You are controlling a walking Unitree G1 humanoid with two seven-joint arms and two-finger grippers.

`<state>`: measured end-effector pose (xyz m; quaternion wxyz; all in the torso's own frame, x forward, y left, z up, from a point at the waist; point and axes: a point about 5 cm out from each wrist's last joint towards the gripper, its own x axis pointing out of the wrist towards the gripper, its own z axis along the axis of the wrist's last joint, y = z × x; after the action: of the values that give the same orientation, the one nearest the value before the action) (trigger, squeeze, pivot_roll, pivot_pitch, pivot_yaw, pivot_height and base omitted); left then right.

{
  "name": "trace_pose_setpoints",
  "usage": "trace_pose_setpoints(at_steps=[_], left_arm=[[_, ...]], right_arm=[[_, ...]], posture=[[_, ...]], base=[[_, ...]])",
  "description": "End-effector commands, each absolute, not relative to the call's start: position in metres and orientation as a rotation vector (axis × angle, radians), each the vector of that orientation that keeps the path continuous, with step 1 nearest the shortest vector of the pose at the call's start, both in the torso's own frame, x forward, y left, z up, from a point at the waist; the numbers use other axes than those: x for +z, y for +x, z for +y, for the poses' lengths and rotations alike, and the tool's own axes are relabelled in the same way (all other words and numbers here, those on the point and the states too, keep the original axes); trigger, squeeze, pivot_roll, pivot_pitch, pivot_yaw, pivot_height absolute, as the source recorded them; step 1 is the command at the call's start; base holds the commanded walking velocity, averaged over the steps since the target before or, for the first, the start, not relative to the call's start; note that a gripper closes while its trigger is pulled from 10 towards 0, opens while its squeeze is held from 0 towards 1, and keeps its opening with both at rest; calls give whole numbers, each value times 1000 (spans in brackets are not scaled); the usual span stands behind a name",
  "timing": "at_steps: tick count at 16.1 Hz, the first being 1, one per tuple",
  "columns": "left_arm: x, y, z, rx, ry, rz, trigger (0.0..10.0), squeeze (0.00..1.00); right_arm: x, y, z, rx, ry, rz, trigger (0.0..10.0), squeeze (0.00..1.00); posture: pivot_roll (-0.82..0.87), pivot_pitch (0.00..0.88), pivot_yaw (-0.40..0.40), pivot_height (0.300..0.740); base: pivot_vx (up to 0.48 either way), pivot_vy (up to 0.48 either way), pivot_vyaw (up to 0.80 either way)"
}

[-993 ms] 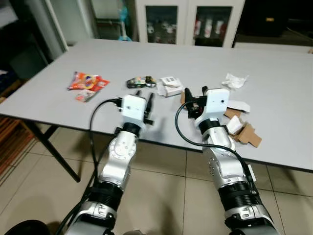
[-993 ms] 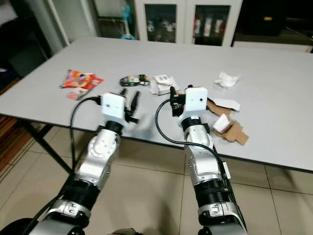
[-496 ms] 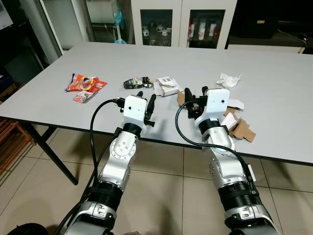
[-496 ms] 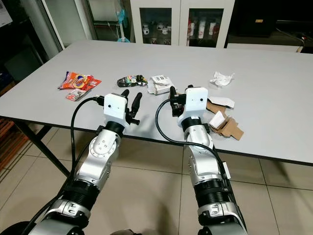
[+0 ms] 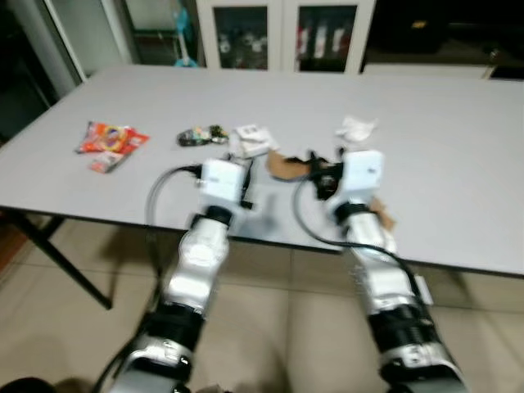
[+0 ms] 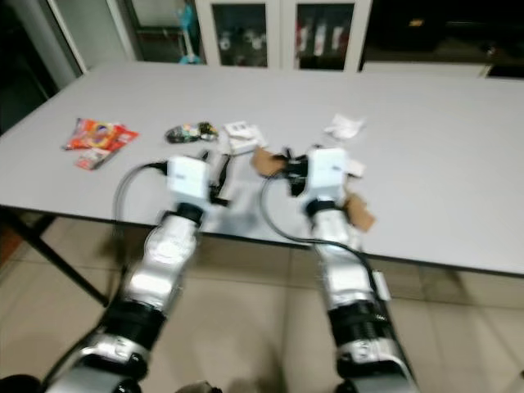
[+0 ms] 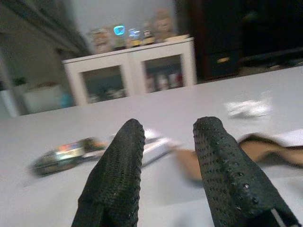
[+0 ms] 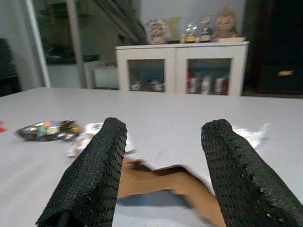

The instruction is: Picking trash to rubbish bin

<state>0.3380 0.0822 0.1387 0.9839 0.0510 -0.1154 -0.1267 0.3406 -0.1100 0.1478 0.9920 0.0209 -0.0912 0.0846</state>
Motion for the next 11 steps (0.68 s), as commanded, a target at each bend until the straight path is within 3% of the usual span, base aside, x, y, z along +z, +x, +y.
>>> trace_pose_setpoints(at_steps=[1,5,11], left_arm=[[136,340,93,-224,122,-215,10000,0],[136,340,93,-222,123,-212,10000,0],[135,339,90,-242,111,-210,10000,0]], right_arm=[[148,341,-101,193,49,-177,10000,0],[148,340,-100,193,51,-176,10000,0],[147,340,-99,200,50,-168,10000,0]], posture=[[35,1,71,740],[34,0,73,740],[37,4,68,740]], base=[[0,-435,0],[60,-428,0],[0,0,0]])
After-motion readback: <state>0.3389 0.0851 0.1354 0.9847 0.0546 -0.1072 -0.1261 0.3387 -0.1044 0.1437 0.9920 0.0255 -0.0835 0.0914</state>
